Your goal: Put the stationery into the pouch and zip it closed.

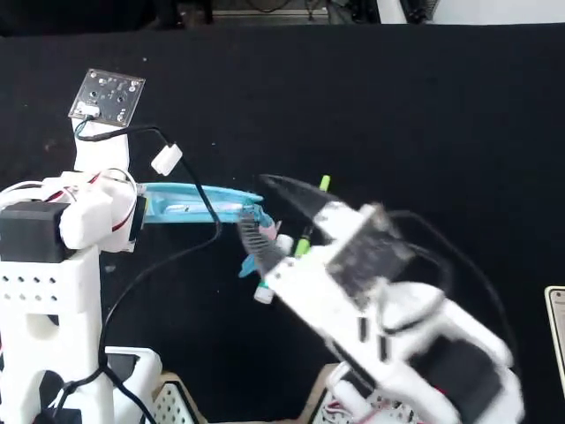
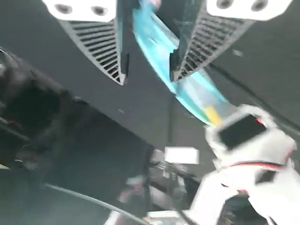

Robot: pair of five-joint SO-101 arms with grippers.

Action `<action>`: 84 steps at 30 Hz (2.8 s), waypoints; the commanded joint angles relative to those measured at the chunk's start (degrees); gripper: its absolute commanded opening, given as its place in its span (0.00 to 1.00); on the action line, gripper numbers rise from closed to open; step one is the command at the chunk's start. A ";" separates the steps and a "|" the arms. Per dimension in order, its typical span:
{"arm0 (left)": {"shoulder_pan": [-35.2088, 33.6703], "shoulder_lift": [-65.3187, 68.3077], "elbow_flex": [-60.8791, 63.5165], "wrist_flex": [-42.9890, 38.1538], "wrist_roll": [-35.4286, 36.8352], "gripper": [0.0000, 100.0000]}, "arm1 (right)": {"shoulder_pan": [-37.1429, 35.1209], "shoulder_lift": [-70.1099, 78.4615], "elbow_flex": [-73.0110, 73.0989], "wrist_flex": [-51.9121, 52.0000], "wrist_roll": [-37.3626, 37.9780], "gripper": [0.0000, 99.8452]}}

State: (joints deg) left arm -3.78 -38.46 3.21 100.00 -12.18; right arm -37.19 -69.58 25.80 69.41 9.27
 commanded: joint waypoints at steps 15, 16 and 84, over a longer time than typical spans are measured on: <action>0.31 -0.70 -0.22 -0.62 0.18 0.03 | 27.08 27.12 27.38 -16.53 -20.31 0.14; 0.31 -0.70 -0.22 -0.62 0.18 0.03 | 26.99 30.11 27.03 -19.16 -22.77 0.14; 0.22 -0.79 -0.13 -0.62 0.44 0.03 | 37.10 64.04 -39.34 13.36 -3.78 0.01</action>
State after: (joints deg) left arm -3.78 -38.46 3.21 100.00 -12.18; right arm -1.05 -0.84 -21.85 90.42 1.45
